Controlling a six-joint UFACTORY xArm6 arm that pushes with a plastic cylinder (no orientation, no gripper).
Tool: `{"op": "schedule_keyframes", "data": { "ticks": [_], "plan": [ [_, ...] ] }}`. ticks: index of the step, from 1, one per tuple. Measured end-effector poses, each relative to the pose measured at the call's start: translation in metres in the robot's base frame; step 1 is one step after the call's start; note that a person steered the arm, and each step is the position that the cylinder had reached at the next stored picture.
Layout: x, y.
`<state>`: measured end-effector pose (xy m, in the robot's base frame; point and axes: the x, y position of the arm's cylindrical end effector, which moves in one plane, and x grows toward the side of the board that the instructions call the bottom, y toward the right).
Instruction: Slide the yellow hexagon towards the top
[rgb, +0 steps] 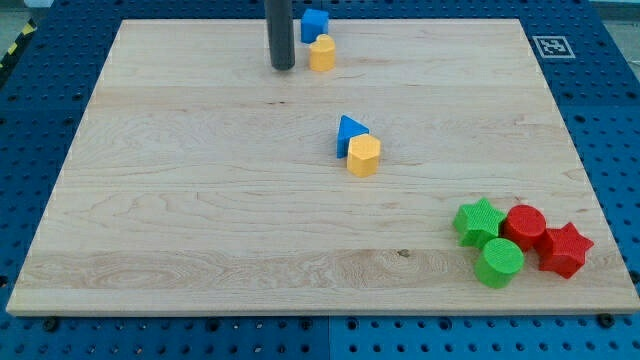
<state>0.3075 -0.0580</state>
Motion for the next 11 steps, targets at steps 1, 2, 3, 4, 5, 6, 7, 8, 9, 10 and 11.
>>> {"op": "schedule_keyframes", "data": {
  "ticks": [1,2,3,4,5,6,7,8,9,10,11],
  "plan": [
    [0.080,0.012],
    [0.175,0.024],
    [0.203,0.069],
    [0.203,0.114],
    [0.203,0.118],
    [0.188,0.119],
    [0.164,0.119],
    [0.147,0.119],
    [0.145,0.117],
    [0.160,0.093],
    [0.161,0.085]
  ]
}}
